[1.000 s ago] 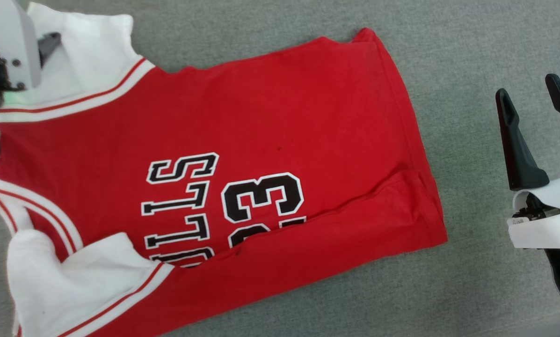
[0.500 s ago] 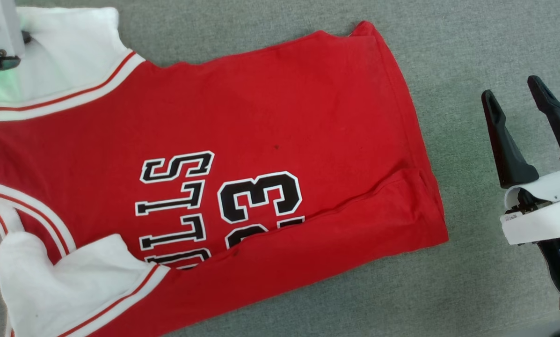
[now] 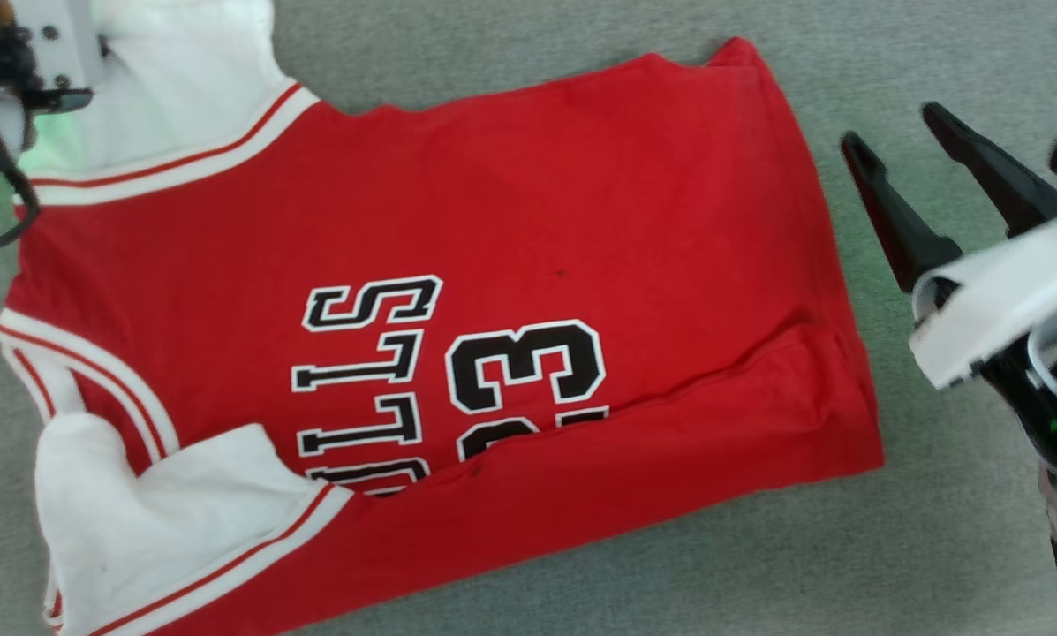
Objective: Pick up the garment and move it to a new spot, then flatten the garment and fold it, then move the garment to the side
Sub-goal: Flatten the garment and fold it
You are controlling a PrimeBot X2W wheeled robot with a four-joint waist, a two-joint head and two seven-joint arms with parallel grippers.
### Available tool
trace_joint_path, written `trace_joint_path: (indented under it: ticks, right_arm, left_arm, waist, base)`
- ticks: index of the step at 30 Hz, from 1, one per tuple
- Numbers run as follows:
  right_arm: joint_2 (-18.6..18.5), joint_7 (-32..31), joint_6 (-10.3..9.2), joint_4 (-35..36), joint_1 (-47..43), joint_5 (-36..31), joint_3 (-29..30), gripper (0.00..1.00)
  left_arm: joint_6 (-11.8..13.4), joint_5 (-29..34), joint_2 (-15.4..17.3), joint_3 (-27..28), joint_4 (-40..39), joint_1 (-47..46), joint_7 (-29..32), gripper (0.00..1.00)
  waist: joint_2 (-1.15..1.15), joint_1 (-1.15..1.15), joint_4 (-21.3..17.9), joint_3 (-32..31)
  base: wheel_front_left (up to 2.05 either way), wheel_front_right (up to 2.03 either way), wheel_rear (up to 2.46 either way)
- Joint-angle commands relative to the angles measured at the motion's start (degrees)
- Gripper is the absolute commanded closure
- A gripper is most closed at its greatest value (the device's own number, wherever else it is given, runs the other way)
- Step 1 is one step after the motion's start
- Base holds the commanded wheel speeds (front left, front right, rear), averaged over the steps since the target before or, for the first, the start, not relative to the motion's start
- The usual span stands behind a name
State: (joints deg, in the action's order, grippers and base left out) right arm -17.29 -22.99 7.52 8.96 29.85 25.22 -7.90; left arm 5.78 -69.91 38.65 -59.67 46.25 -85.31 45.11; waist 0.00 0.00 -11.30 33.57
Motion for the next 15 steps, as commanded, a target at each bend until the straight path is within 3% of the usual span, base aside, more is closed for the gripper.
trace_joint_path:
  ticks: [1, 15]
  right_arm:
    - [0.0, -2.8, -0.06, -1.7, 3.0, 0.1, -1.0, 0.00]
    - [-0.6, -21.4, -0.06, -14.2, 18.1, 0.2, -5.3, 0.00]
  left_arm:
    - [-0.9, 0.2, -2.5, -1.0, 0.4, 1.5, 0.2, 1.00]
    - [-3.4, 0.3, -7.2, -0.6, 3.8, -1.8, -1.9, 1.00]
  waist:
    - [0.00, 0.00, 1.4, 0.5]
    - [0.00, 0.00, 5.6, 2.8]
  base:
    - [0.00, 0.00, 0.00]
    - [0.00, 0.00, 0.00]
